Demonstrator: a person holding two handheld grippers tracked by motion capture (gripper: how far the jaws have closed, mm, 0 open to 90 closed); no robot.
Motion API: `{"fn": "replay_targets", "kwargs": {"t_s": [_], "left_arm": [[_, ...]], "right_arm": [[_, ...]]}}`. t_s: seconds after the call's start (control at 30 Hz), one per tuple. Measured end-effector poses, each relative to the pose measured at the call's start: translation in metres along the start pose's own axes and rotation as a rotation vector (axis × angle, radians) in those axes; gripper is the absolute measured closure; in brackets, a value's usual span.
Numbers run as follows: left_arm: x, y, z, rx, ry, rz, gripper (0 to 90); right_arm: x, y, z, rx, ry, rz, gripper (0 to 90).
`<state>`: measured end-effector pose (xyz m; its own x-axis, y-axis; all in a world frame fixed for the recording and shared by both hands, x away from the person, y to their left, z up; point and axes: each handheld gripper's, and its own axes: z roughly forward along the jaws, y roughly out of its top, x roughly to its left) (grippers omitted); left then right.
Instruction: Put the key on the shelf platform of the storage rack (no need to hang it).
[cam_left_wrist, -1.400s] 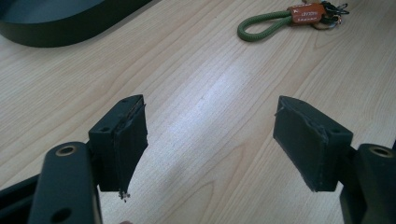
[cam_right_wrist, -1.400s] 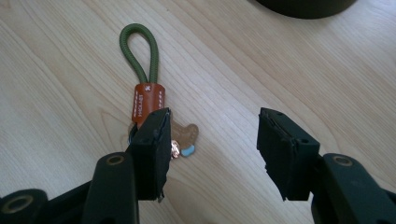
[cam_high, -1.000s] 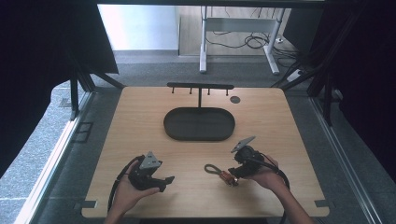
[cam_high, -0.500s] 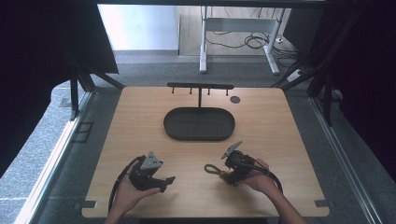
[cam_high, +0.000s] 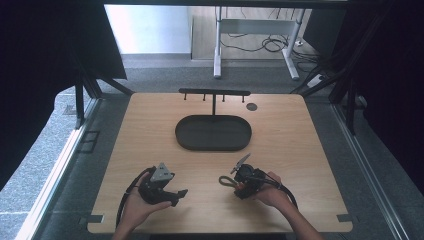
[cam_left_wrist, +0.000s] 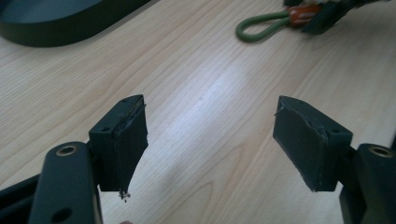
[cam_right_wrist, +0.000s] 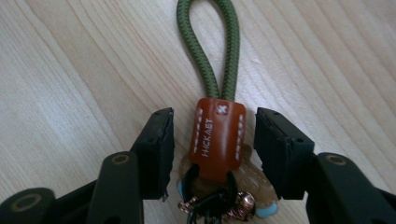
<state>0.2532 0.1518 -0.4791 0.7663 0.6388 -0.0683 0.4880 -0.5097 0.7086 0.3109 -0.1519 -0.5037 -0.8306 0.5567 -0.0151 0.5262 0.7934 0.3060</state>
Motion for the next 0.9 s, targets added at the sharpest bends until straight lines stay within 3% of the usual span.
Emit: {"fn": "replay_targets", "kwargs": {"t_s": [0.27, 0.57, 0.9], "left_arm": [[0.001, 0.000, -0.002, -0.004, 0.006, 0.002, 26.8], [0.000, 0.000, -0.001, 0.000, 0.008, 0.006, 26.9], [-0.002, 0.001, 0.001, 0.003, 0.005, 0.005, 26.9]], "right_arm": [[-0.001, 0.004, 0.001, 0.017, 0.013, 0.017, 62.7], [-0.003, 0.004, -0.001, 0.009, 0.026, 0.020, 66.4], [-0.005, 0.010, -0.030, -0.046, 0.014, 0.002, 67.0]]}}
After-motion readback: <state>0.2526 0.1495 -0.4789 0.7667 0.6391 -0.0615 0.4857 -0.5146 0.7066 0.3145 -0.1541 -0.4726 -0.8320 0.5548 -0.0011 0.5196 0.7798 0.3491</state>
